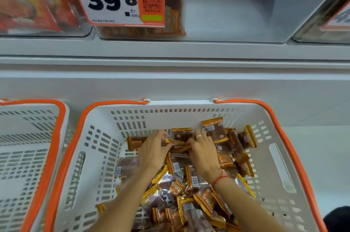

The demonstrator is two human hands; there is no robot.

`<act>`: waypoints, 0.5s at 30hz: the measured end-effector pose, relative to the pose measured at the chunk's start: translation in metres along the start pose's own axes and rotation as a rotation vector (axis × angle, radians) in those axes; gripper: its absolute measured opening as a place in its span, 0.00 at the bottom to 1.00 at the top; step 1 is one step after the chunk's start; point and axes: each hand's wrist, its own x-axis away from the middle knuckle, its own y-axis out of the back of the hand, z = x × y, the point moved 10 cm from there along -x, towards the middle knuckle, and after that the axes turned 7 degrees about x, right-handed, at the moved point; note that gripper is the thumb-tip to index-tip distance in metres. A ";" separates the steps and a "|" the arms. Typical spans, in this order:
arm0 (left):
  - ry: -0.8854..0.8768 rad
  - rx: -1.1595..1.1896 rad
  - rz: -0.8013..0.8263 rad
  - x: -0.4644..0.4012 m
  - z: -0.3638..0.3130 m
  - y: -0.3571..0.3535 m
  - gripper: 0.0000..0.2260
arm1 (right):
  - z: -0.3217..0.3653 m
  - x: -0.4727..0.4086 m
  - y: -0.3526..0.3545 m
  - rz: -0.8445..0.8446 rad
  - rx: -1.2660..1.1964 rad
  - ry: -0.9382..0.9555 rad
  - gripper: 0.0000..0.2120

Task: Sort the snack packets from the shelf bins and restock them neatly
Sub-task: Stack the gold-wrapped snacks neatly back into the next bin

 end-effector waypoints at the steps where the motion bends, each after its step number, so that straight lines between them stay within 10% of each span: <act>1: -0.010 -0.022 0.012 0.003 -0.002 -0.001 0.11 | -0.003 0.003 -0.002 0.049 -0.040 -0.020 0.12; 8: 0.207 0.441 0.037 0.018 0.014 0.032 0.22 | -0.025 0.015 0.024 0.494 -1.065 -0.153 0.04; 10: 0.356 0.761 0.082 0.024 0.019 0.038 0.34 | -0.020 0.017 0.041 0.576 -1.185 -0.160 0.07; 15: 0.470 1.073 0.185 0.050 -0.001 0.047 0.26 | -0.003 0.024 0.080 0.610 -1.289 -0.138 0.13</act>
